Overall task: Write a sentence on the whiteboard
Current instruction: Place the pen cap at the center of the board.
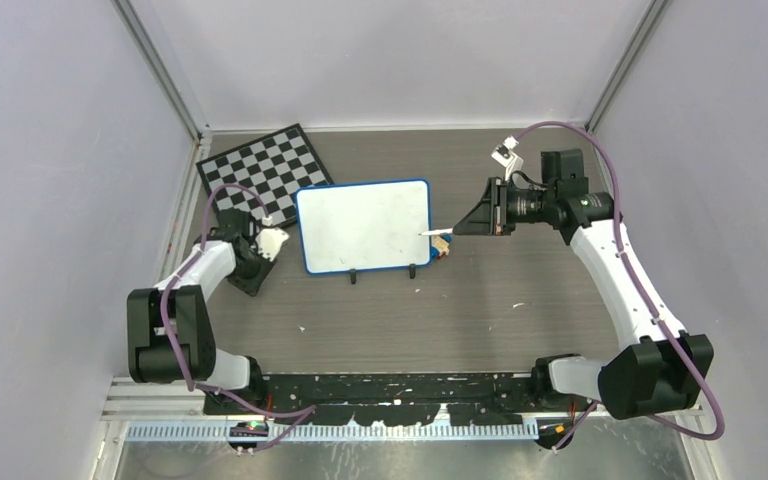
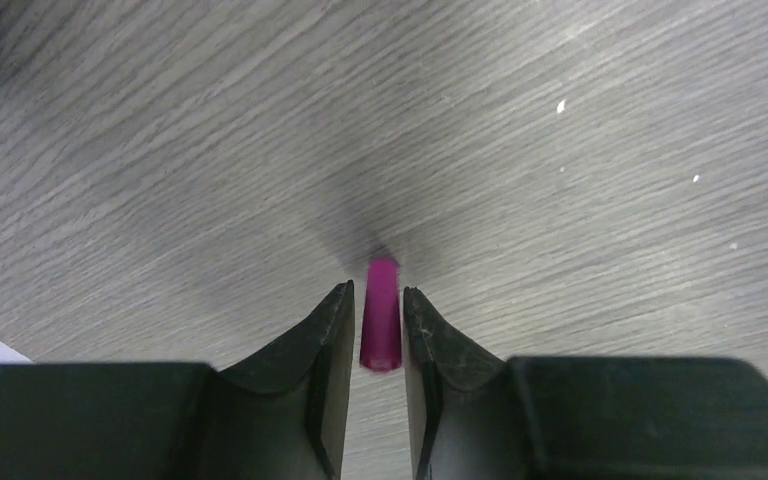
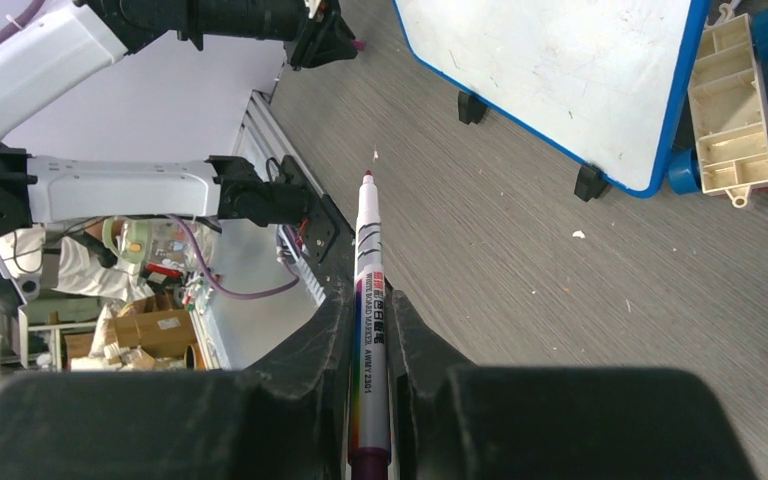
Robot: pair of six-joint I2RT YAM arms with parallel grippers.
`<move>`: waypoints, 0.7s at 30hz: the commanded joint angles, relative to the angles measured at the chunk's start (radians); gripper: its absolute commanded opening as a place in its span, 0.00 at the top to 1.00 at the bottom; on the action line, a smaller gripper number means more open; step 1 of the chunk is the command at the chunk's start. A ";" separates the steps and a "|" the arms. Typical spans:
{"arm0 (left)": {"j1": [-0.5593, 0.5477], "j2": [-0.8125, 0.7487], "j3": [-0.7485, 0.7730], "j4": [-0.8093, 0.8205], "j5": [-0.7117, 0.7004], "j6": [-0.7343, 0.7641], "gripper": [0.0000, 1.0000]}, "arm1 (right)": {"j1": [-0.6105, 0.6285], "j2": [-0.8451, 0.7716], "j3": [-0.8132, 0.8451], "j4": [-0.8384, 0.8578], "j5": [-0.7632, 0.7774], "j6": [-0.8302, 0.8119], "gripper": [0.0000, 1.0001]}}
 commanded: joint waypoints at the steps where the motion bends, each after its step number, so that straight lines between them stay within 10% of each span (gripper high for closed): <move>1: 0.005 0.014 0.003 0.047 0.034 0.024 0.71 | 0.005 -0.041 -0.002 0.004 -0.001 -0.046 1.00; 21: 0.003 -0.268 0.219 -0.302 0.344 0.114 0.41 | -0.010 -0.056 -0.004 -0.006 -0.009 -0.123 1.00</move>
